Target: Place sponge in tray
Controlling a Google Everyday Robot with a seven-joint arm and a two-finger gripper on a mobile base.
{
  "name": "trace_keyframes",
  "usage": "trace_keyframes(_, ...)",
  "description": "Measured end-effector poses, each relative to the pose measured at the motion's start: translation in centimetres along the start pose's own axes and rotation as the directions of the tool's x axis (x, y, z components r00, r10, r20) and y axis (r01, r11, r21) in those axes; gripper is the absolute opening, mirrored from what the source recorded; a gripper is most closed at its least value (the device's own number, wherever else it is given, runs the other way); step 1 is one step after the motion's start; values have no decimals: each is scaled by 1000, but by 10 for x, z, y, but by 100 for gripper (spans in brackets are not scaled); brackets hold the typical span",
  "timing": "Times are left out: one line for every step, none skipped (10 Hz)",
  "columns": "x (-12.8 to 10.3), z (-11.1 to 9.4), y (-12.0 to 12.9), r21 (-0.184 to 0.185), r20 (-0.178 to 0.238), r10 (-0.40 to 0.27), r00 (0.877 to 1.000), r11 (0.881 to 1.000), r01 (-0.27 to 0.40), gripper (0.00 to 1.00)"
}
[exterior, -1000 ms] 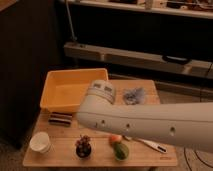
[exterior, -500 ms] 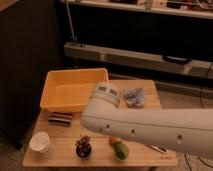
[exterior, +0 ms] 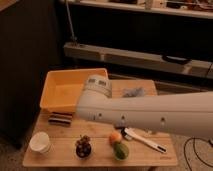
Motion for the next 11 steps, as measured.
trace_keyframes(13, 8, 8, -5, 2, -10, 1000, 1000, 10, 80)
trace_keyframes(33, 24, 24, -4, 8, -23, 1000, 1000, 24, 80)
trace_keyframes(41, 33, 34, -1, 12, -32, 999, 999, 32, 80)
trace_keyframes(50, 41, 44, 23, 7, -41, 999, 999, 41, 80)
trace_keyframes(58, 52, 64, 105, -13, -61, 998, 993, 62, 80)
trace_keyframes(60, 61, 79, 174, -27, -73, 997, 982, 77, 80)
trace_keyframes(61, 67, 84, 202, -23, -83, 996, 976, 86, 80)
trace_keyframes(60, 75, 89, 202, 1, -92, 996, 975, 90, 80)
trace_keyframes(61, 87, 95, 176, 50, -85, 995, 982, 75, 80)
trace_keyframes(60, 92, 101, 139, 85, -62, 994, 989, 50, 80)
trace_keyframes(57, 95, 105, 108, 111, -43, 993, 994, 31, 80)
